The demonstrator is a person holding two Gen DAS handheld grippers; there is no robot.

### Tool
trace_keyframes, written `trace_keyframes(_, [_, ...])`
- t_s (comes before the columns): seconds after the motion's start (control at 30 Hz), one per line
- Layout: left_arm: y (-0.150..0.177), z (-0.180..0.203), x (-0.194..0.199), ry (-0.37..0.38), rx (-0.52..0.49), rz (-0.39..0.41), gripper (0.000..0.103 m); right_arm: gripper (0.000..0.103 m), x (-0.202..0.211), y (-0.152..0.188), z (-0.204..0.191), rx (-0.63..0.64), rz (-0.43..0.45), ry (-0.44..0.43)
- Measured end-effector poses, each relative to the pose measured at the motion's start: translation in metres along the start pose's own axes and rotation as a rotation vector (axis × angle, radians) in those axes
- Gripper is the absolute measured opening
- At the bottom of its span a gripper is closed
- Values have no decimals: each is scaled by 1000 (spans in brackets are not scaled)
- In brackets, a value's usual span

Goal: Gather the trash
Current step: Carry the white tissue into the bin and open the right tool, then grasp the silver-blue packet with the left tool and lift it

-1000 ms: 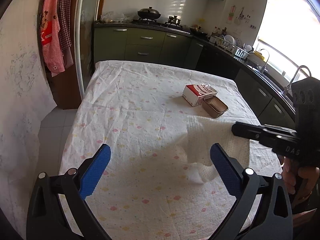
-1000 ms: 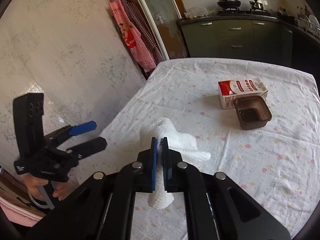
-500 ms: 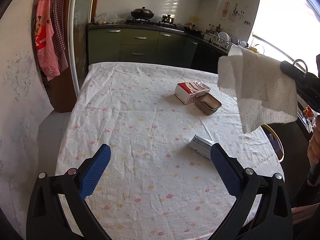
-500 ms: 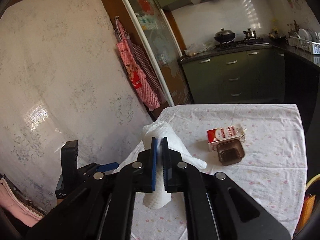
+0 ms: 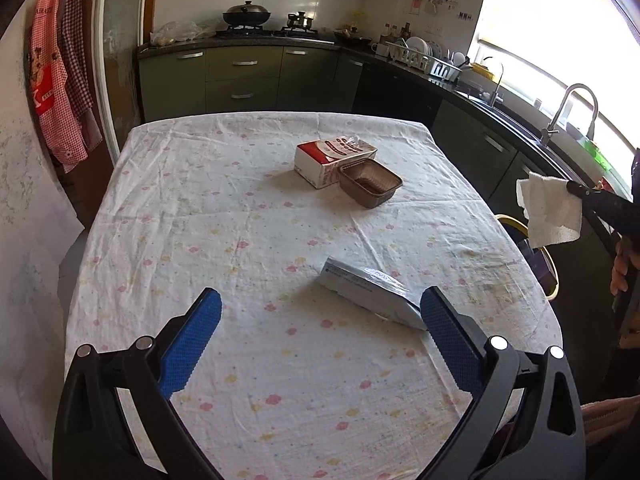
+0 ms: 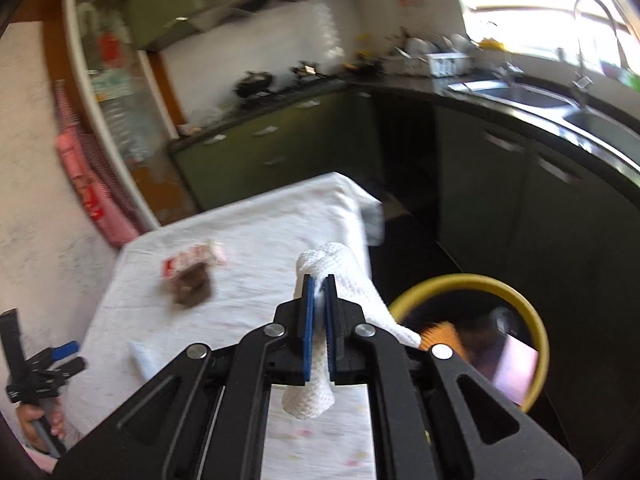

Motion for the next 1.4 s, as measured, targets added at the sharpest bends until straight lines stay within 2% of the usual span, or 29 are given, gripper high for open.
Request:
trace_keyframes(0.2, [-4, 24, -15, 15, -52, -30, 98, 8, -51, 34, 74, -79, -99, 155])
trace_keyframes(0.23, [-4, 27, -17, 16, -58, -35, 98, 11, -57, 40, 91, -87, -102, 220])
trace_keyframes(0.27, [-5, 29, -19, 18, -61, -39, 98, 25, -59, 45, 105, -96, -103, 270])
trace_keyframes(0.3, [-5, 31, -20, 20, -63, -42, 98, 33, -61, 48, 116, -114, -103, 305])
trace_keyframes(0.33, [-5, 33, -22, 23, -66, -47, 98, 37, -62, 51, 125, -134, -105, 318])
trace_keyframes(0.43, [-5, 38, -28, 29, -75, -59, 98, 37, -57, 54, 126, -155, -88, 287])
trace_keyframes(0.67, [-2, 52, -45, 53, -139, -93, 98, 40, -36, 50, 85, -109, -43, 178])
trace_keyframes(0.77, [3, 54, -56, 80, -99, -133, 98, 43, -33, 53, 63, -76, -48, 134])
trace_keyframes(0.87, [10, 51, -74, 79, 0, -177, 98, 43, -34, 57, 41, -45, -57, 89])
trace_keyframes(0.93, [16, 48, -92, 68, 74, -223, 98, 43, -34, 58, 26, -29, -62, 59])
trace_keyframes(1.0, [19, 45, -105, 42, 104, -247, 98, 43, -36, 59, 14, -19, -65, 24])
trace_keyframes(1.1, [15, 36, -113, -14, 143, -236, 98, 44, -37, 62, 1, -4, -72, -25])
trace_keyframes(1.17, [12, 31, -116, -50, 153, -234, 98, 44, -37, 64, -6, 5, -78, -52])
trace_keyframes(1.23, [13, 30, -121, -62, 161, -255, 91, 45, -39, 65, -9, 5, -81, -71])
trace_keyframes(1.4, [12, 30, -128, -90, 141, -280, 86, 46, -41, 66, -9, -10, -89, -98])
Point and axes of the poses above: each gripper's, at about its wrist camera, not at the fingertips, and x roughly against the way its jaws point, z to its right, y to its underside, the point moved 9 cm from there along -x, roughly the way its jaws point, and after that the axes turned 12 degrees about y, right-handed, at the moved point
